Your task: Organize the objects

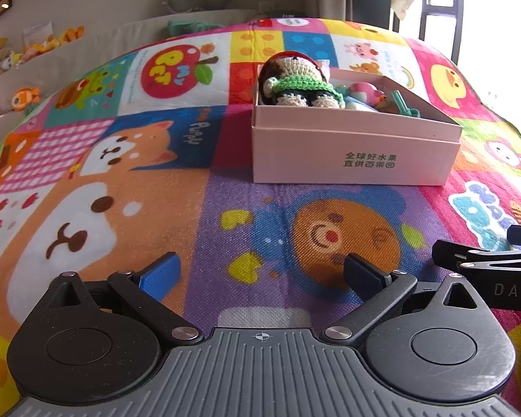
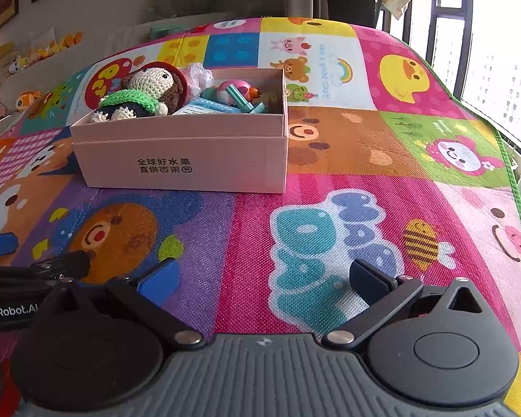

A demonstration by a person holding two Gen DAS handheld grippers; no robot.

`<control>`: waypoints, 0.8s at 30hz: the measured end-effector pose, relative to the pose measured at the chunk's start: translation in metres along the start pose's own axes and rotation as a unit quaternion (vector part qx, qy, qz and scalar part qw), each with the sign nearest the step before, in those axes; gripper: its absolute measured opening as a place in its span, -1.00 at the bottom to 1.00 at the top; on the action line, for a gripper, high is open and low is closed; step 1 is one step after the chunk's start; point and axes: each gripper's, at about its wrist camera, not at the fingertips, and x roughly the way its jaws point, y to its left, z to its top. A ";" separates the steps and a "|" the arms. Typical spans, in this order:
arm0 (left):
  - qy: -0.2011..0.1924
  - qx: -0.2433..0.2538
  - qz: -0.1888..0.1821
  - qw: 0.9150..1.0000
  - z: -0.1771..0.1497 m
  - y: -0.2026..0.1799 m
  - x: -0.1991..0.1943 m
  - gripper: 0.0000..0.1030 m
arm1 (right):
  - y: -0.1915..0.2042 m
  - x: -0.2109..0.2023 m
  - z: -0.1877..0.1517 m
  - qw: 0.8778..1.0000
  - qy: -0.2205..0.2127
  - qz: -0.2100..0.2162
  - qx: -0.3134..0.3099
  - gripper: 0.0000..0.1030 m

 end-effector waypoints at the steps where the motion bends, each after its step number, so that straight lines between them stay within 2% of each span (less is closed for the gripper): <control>1: 0.000 0.000 0.001 1.000 0.000 0.000 0.000 0.99 | 0.000 0.000 0.000 1.000 0.000 0.001 0.001 1.00; 24: 0.000 -0.005 0.003 1.000 0.003 0.001 0.003 1.00 | -0.001 -0.001 -0.001 1.000 -0.001 -0.001 -0.001 1.00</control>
